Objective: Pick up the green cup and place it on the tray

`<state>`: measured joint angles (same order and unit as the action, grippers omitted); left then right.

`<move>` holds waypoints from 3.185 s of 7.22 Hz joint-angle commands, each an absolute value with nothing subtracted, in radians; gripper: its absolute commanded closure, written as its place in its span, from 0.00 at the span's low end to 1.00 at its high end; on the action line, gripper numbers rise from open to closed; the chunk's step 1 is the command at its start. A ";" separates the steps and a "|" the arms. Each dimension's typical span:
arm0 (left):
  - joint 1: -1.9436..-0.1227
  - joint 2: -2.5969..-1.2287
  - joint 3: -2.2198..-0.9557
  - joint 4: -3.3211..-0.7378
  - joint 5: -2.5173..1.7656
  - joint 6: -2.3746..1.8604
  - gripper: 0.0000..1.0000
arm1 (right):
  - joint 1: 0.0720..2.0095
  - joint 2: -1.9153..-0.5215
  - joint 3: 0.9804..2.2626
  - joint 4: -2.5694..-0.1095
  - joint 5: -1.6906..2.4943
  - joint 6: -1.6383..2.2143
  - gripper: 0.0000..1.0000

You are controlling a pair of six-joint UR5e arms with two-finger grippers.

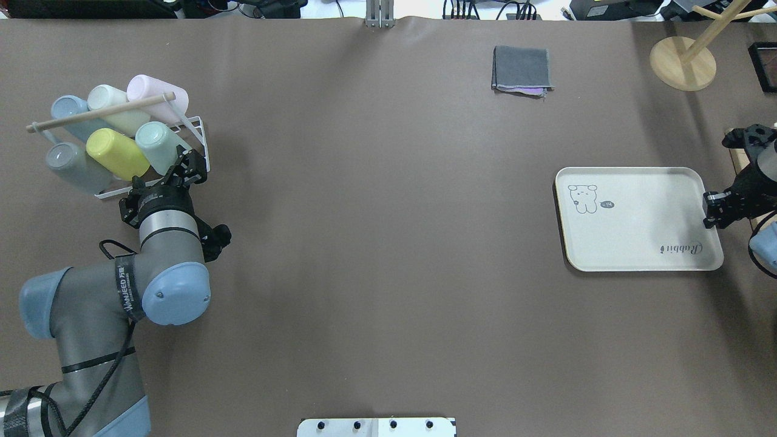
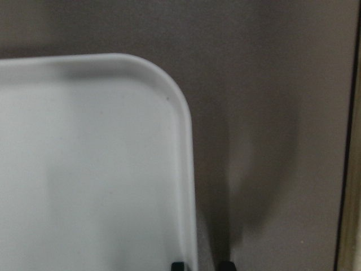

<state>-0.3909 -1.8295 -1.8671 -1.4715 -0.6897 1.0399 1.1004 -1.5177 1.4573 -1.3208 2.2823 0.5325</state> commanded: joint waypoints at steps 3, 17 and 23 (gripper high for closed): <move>-0.382 -1.887 -1.746 -1.431 -0.593 1.049 0.02 | 1.101 -1.514 1.459 -1.319 2.283 0.529 1.00; -0.408 -1.916 -1.578 -1.428 -0.459 1.071 0.02 | 1.241 -1.476 1.569 -1.324 2.551 0.376 1.00; -0.426 -1.953 -1.551 -1.427 -0.445 1.075 0.02 | 1.019 -1.243 1.600 -1.325 2.490 0.850 1.00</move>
